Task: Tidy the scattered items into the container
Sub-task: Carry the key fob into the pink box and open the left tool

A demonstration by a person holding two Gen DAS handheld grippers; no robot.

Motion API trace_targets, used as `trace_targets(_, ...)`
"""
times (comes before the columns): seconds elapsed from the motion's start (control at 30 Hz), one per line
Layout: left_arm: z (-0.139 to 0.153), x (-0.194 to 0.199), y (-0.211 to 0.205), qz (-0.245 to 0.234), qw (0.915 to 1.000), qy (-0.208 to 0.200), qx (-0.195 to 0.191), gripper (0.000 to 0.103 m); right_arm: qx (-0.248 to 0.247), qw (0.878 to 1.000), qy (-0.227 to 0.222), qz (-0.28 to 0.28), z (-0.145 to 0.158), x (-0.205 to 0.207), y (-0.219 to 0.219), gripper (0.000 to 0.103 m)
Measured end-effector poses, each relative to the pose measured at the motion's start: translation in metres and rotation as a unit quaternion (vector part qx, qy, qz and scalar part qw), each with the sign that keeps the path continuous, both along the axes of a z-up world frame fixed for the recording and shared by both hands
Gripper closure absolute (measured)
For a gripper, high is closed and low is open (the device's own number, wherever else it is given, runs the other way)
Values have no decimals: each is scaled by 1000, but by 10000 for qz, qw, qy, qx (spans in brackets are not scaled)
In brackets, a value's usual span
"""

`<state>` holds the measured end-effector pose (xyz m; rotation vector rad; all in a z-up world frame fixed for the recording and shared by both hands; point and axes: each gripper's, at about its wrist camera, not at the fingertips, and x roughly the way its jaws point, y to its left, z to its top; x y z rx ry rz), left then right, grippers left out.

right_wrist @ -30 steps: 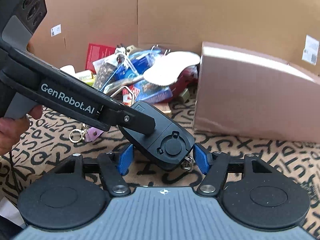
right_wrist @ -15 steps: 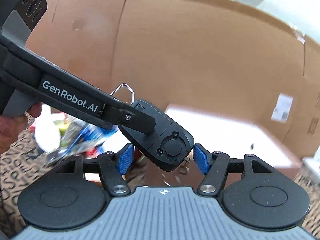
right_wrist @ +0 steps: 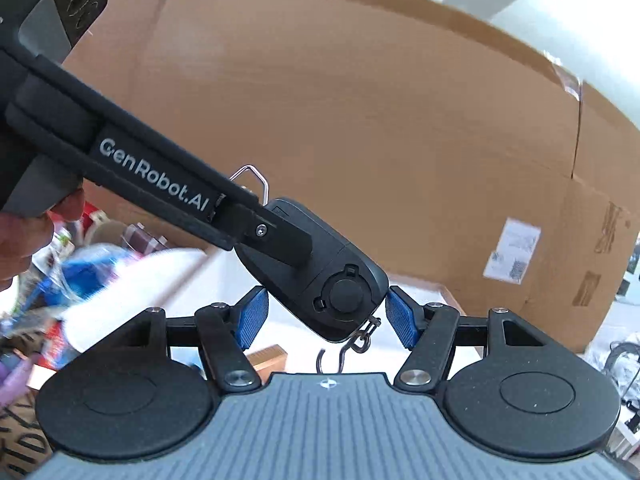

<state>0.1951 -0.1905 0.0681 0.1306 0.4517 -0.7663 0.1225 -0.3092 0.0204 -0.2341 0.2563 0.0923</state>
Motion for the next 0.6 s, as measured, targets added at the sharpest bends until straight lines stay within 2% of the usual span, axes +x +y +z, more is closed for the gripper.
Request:
trace_targets(0.17, -26, 29, -24, -72, 9996, 236, 143, 46, 114, 9994, 302, -106, -19, 21, -10, 34)
trace_targets(0.2, -29, 34, -28, -83, 9995, 275, 161, 38, 145, 9992, 357, -126, -23, 25, -13, 34)
trace_targets(0.27, -35, 43, -35, -102, 9992, 350, 168, 31, 151, 9989, 413, -171, -27, 33, -15, 33)
trace_targets(0.3, -37, 47, -37, -68, 9992, 370, 134, 16, 145, 9988, 433, -194, -29, 38, -16, 30)
trace_targets(0.33, -38, 50, -39, 23, 9993, 369, 78, 1, 129, 9989, 374, -254, -30, 40, -17, 17)
trace_targets(0.4, -37, 51, -36, 292, 9993, 229, -111, 0, 90, 9990, 96, -420, -31, 38, -20, 5)
trace_targets(0.6, -30, 49, -18, 579, 9977, 199, -281, 0, 125, 9990, -31, -439, -28, 23, -27, 4)
